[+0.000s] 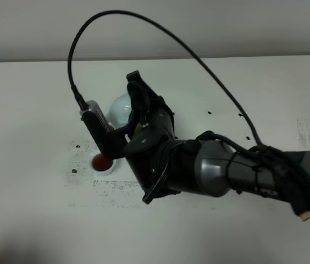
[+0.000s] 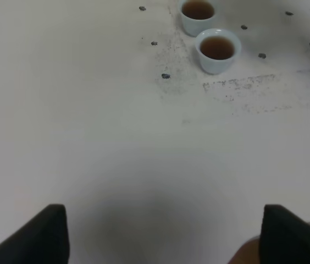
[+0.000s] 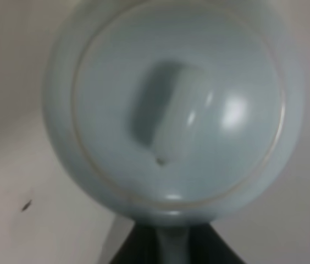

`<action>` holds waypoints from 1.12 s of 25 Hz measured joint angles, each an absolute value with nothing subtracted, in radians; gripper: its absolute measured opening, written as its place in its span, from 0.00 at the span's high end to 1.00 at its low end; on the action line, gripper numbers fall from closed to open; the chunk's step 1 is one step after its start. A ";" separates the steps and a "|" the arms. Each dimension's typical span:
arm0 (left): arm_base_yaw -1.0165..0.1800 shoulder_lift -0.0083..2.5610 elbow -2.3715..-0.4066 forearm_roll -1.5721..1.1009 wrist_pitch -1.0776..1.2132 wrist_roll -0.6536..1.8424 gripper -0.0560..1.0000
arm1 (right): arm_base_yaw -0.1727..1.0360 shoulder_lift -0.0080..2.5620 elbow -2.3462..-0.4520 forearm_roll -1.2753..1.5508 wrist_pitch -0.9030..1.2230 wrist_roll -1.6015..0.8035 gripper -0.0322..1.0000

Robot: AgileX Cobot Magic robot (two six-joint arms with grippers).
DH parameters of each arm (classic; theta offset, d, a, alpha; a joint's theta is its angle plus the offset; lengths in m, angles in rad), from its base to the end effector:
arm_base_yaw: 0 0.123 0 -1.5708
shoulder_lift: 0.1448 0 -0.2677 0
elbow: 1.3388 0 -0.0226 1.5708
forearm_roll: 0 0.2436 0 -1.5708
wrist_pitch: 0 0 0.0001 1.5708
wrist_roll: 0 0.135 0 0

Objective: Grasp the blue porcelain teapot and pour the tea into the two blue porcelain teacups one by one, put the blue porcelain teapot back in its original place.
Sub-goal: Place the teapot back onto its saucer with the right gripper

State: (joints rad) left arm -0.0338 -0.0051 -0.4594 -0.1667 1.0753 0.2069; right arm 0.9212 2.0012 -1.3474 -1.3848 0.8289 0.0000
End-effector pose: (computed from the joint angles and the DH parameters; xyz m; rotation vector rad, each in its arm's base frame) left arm 0.0458 -0.0213 0.2410 0.2558 2.0681 -0.0962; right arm 0.3382 0.2835 0.1715 -1.8418 1.3748 -1.1332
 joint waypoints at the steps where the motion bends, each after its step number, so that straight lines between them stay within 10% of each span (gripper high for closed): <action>1: -0.034 -0.005 -0.459 -0.167 1.075 0.207 0.31 | 0.910 1.973 -1.350 -1.319 0.829 0.000 0.93; 13: -0.034 -0.005 -0.459 -0.167 1.075 0.207 0.31 | 0.695 1.858 -1.336 -0.236 0.851 -0.034 0.93; 28: -0.034 -0.005 -0.459 -0.167 1.075 0.207 0.31 | 0.694 2.009 -1.331 -0.108 0.724 -0.064 0.93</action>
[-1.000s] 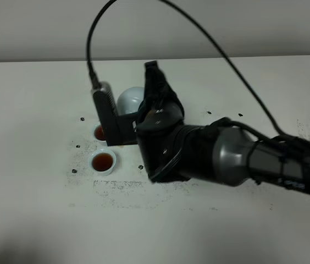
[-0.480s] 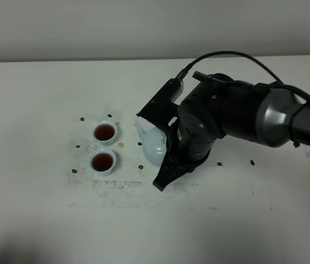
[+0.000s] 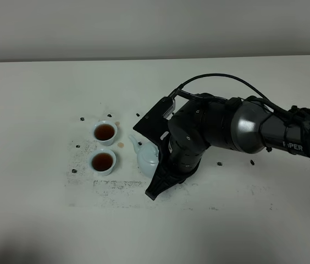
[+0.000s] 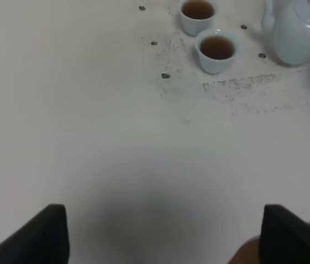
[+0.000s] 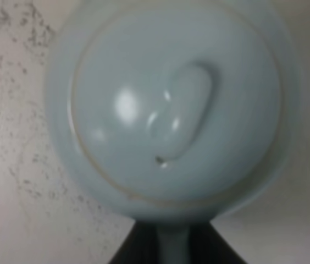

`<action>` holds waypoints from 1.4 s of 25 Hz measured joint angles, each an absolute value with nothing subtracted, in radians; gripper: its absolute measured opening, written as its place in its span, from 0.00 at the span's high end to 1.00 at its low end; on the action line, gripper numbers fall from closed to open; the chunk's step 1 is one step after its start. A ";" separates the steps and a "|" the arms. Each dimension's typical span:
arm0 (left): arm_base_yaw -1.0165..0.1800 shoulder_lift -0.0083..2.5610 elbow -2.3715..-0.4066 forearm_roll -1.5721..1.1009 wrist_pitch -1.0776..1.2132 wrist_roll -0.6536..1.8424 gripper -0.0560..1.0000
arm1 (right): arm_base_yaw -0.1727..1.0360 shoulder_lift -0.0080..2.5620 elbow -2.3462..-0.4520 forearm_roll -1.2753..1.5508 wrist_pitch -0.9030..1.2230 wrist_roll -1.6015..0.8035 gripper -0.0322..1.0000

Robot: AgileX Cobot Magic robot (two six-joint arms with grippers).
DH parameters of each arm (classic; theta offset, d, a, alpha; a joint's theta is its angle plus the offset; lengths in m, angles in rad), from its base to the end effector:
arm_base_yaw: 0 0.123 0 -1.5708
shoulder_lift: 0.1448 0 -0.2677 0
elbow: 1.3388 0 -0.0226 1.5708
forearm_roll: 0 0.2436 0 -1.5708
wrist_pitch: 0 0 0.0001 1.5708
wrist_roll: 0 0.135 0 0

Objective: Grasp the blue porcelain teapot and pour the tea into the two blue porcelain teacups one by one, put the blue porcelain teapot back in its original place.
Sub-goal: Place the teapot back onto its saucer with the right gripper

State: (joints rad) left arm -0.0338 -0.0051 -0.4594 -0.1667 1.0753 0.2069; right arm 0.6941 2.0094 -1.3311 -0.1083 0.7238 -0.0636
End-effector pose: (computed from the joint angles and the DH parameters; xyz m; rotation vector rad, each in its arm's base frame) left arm 0.0458 -0.0213 0.2410 0.2558 2.0681 -0.0962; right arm 0.3111 0.2463 0.0992 -1.1580 2.6296 0.0023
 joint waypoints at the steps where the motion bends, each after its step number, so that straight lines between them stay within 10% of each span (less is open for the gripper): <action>1: -0.034 -0.005 -0.459 -0.167 1.075 0.207 0.31 | 0.694 2.009 -1.331 -0.108 0.723 -0.064 0.93; 18: -0.034 -0.005 -0.459 -0.167 1.075 0.207 0.31 | 0.487 1.748 -1.305 -0.119 0.937 -0.062 0.93; 35: -0.034 -0.005 -0.459 -0.167 1.075 0.207 0.31 | 0.251 1.590 -0.918 -0.010 0.643 -0.062 0.93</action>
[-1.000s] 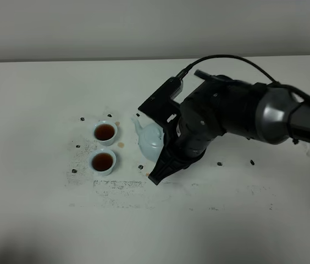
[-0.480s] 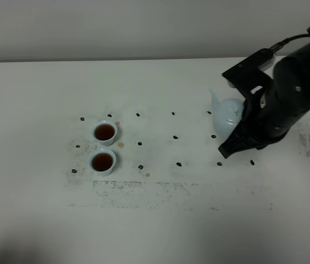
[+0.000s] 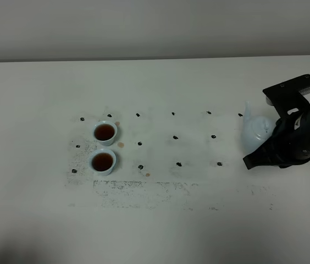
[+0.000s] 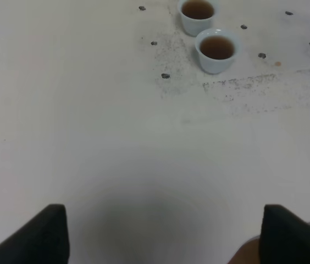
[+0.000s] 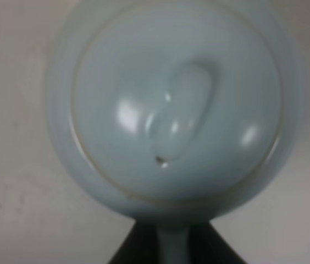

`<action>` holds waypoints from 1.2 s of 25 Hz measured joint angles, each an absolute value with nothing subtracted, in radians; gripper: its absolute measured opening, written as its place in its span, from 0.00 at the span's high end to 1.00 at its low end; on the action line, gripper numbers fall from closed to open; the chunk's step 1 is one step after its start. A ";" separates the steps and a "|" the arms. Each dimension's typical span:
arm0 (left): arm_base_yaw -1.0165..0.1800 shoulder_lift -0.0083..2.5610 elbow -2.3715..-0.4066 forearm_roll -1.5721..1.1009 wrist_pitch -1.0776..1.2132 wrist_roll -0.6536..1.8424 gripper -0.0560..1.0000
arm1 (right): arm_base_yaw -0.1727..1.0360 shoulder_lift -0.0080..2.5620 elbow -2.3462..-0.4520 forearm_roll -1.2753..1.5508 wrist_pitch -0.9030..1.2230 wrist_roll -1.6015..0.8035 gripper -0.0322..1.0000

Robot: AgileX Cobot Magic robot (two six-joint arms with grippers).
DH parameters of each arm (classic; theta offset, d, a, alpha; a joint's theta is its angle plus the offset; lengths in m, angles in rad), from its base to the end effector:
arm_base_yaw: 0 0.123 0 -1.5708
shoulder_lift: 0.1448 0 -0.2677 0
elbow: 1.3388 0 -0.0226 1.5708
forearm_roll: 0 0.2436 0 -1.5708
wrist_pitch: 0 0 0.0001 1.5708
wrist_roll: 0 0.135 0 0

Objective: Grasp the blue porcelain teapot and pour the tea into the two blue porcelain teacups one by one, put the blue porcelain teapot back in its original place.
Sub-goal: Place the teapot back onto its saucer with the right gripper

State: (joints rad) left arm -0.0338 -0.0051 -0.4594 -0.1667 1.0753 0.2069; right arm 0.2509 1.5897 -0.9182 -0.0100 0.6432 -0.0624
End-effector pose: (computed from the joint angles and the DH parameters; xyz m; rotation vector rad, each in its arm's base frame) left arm 0.0458 -0.0213 0.2410 0.2558 2.0681 -0.0962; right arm 0.2953 0.0748 0.1444 -0.4463 2.7631 0.0354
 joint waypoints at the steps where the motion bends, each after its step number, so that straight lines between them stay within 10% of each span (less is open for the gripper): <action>1: -0.034 -0.005 -0.459 -0.167 1.075 0.207 0.31 | 0.247 1.592 -0.910 0.000 0.627 -0.062 0.93; 30: -0.034 -0.005 -0.459 -0.167 1.075 0.207 0.31 | 0.240 1.771 -0.901 0.000 0.560 -0.044 0.93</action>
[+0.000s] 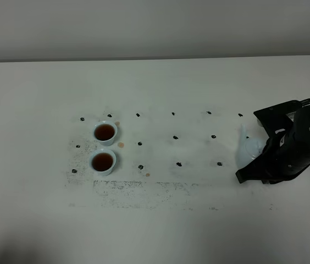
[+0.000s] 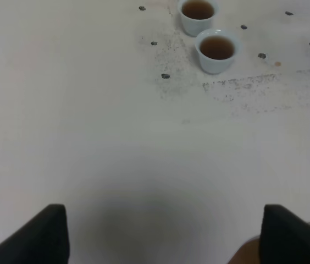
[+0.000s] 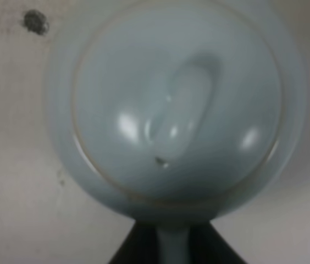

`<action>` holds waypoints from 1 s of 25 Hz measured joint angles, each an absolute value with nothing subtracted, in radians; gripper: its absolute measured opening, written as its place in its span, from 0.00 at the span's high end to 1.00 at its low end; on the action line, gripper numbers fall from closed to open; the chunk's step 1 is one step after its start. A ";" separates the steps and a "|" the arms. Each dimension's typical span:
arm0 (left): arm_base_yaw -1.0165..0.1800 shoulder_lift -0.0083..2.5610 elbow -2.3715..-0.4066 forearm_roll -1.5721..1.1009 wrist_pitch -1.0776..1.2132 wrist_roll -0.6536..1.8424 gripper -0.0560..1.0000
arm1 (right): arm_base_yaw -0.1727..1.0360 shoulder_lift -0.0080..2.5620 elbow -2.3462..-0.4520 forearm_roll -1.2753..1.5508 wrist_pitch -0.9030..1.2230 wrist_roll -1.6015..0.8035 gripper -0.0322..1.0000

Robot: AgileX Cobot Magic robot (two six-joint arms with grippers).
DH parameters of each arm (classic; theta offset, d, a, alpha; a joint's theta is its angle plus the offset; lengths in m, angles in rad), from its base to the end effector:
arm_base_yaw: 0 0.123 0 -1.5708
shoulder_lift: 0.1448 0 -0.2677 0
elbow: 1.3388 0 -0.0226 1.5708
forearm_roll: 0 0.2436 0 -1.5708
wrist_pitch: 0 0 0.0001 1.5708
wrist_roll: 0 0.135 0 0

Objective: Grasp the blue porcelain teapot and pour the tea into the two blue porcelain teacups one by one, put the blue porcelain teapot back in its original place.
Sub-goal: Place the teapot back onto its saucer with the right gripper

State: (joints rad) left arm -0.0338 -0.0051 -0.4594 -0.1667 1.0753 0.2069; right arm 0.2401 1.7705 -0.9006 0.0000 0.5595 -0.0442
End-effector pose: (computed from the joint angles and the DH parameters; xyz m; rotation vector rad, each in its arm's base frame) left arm 0.0458 -0.0213 0.2410 0.2558 2.0681 -0.0962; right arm 0.3007 0.0736 0.0877 -0.4128 2.8845 0.0327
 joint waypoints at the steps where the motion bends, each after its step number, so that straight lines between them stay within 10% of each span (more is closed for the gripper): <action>1: -0.034 -0.005 -0.459 -0.167 1.075 0.207 0.31 | 0.236 1.771 -0.901 0.000 0.557 -0.043 0.93; 25: -0.034 -0.005 -0.459 -0.167 1.075 0.207 0.31 | 0.219 1.771 -0.901 -0.014 0.554 -0.039 0.92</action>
